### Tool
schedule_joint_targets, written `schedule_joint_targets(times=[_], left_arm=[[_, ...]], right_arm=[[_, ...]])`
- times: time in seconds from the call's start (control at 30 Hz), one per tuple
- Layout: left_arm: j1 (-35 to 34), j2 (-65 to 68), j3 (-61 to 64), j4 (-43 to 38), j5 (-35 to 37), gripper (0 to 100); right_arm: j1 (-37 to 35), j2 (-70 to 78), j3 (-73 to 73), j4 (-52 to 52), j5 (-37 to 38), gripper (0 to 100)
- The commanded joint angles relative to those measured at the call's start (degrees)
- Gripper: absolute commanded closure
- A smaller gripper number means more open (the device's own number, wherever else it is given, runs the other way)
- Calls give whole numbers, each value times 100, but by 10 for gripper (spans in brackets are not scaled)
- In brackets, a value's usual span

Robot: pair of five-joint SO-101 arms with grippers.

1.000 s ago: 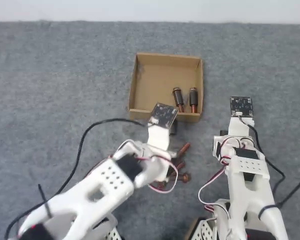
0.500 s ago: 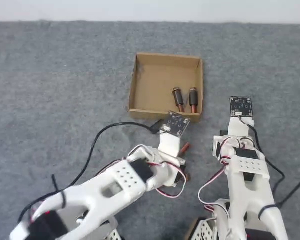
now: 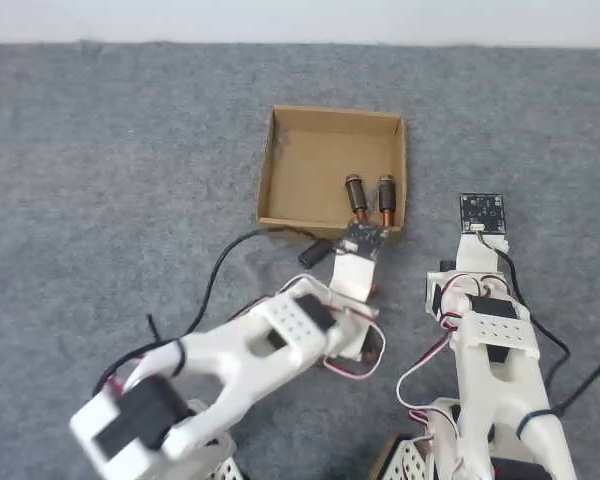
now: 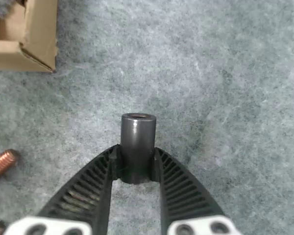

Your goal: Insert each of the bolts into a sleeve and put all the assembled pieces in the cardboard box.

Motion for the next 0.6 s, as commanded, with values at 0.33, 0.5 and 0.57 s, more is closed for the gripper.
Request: schedule_joint_targets(times=[0.33, 0.5, 0.57], left_arm=[[-1081, 607, -1007, 932, 88, 974], [-2075, 633, -1007, 334, 237, 974], [-2418, 791, -1033, -62, 369, 974]], right_arm=[[40, -251, -35, -57, 79, 992], [31, -251, -35, -57, 88, 992], [31, -251, -26, -57, 88, 992]])
